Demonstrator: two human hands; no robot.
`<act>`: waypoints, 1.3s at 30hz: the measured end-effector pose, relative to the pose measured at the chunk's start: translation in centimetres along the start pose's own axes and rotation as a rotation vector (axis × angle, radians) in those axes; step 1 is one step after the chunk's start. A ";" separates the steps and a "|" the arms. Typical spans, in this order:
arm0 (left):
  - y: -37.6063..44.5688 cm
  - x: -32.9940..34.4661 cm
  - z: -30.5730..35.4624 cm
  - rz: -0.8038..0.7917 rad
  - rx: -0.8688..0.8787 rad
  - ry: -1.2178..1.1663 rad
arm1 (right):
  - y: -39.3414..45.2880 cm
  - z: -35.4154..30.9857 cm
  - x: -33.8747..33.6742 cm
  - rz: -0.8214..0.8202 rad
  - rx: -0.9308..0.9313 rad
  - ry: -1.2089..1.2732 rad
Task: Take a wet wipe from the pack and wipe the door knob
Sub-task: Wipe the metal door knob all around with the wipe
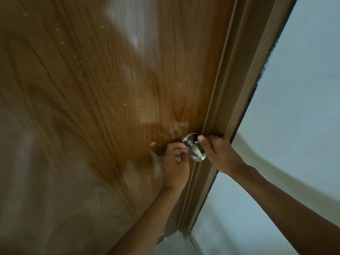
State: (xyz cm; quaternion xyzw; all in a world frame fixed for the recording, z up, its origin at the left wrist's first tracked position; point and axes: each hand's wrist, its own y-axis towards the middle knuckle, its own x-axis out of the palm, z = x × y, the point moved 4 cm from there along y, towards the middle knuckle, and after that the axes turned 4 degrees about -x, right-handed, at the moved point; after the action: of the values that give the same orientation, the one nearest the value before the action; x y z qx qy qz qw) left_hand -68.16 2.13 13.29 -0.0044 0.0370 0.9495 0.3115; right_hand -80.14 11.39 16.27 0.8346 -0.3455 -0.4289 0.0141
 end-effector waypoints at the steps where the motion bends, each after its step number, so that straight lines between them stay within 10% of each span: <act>1: -0.1 0.0 0.0 0.014 -0.007 -0.013 | -0.1 0.3 0.4 -0.020 0.013 -0.016; 12: -0.7 -0.2 1.1 0.015 0.062 0.015 | -0.3 -2.8 0.8 -0.108 -0.292 -0.097; 19: -0.9 0.7 1.5 0.010 0.148 0.066 | -0.2 -1.9 -0.1 -0.151 -0.115 0.134; 32: -0.8 3.2 -2.0 -0.007 -0.659 -0.598 | -1.7 -1.2 -0.7 0.117 0.011 0.223; 39: -1.5 1.9 -0.4 0.186 -0.105 -0.142 | -1.5 -1.2 -0.8 0.114 0.069 0.249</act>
State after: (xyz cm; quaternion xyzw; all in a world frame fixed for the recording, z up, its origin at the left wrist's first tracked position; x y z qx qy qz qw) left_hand -68.82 4.41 12.75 0.0499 -0.0347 0.9729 0.2232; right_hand -78.68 12.70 17.11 0.8605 -0.4023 -0.3082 0.0526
